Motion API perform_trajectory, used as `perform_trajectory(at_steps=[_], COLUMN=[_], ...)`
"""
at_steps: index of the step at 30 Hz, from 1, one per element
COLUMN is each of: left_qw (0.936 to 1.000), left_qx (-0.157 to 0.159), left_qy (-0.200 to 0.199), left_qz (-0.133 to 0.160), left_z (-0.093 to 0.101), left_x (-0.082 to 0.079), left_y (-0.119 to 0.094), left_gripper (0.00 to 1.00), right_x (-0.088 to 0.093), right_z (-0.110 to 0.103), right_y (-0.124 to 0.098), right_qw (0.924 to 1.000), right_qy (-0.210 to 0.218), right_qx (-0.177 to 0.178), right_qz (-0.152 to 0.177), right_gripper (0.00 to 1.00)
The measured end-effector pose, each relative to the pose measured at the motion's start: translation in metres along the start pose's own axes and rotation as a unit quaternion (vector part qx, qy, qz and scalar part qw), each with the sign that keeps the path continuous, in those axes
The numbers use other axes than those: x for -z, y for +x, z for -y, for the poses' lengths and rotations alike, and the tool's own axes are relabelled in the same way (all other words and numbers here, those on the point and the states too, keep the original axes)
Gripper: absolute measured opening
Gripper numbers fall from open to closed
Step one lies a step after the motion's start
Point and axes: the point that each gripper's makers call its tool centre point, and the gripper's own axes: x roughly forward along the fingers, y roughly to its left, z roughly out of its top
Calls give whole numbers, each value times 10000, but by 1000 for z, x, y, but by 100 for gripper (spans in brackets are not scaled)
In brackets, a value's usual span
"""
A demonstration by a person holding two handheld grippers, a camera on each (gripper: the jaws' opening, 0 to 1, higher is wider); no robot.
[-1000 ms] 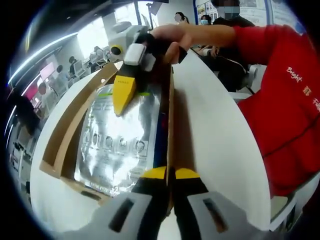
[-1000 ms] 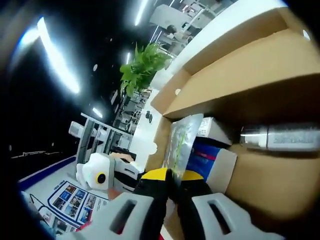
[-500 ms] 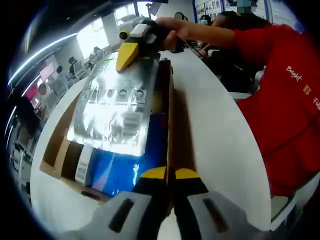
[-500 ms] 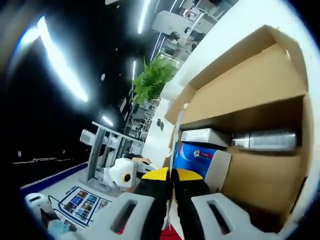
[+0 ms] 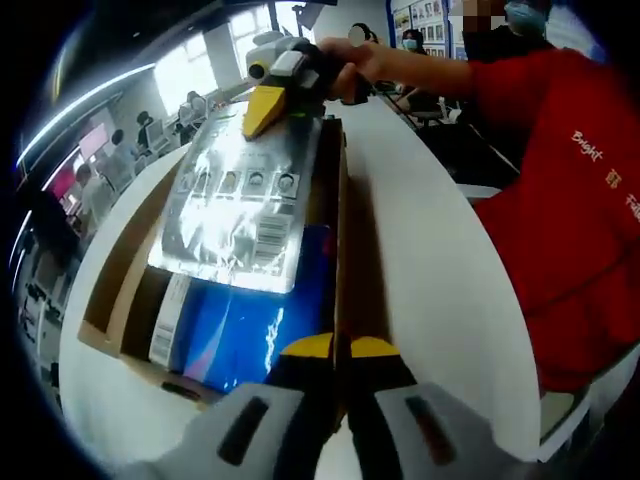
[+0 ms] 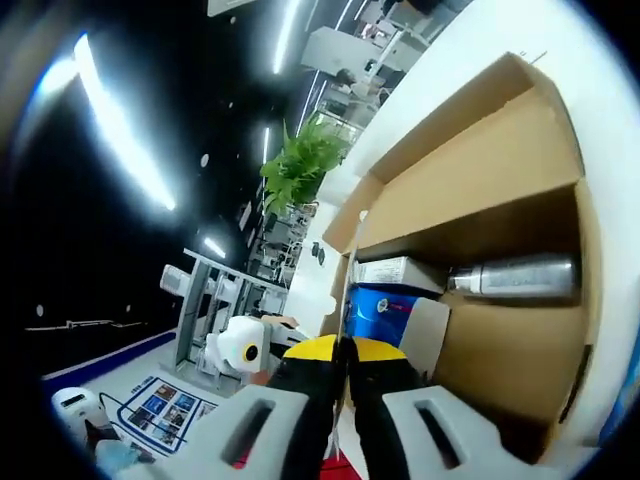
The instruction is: Operate the shoe box by opening the lid, removing the specified soft item, and placing it in the target area until the item is outside and the box remains undamaged.
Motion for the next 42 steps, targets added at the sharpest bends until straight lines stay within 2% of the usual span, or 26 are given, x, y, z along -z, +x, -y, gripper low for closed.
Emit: perform_trajectory(at_steps=[7,9,15,25,35,42], left_qw=[10000,10000,10000,10000,10000,10000], left_qx=[-37,-49,-20,-3,13,-27], left_qy=[26,38,21,22,-25,-21], left_qz=[37,60,56,71,35,60], left_z=[2,0,0,-1,1,0], left_x=[-3,1,-1,1,0,2], left_y=[-1,0,0,-1,0,0], left_gripper=[2,2,2,2,2,2], right_x=[-3,-6,-12,-15,-21,-18], right_z=[-1,-8,-1,-2,-2,-4], right_y=[-5,-13,-34,-20,-40,-44], right_qw=[10000,9996,9988,9989,9970,9967], right_qy=[35,94,148,100,138,123], right_qx=[-22,-160,-153,-192,-279,-357], right_qz=[81,207,435,414,712,712], right_gripper=[2,2,2,2,2,2])
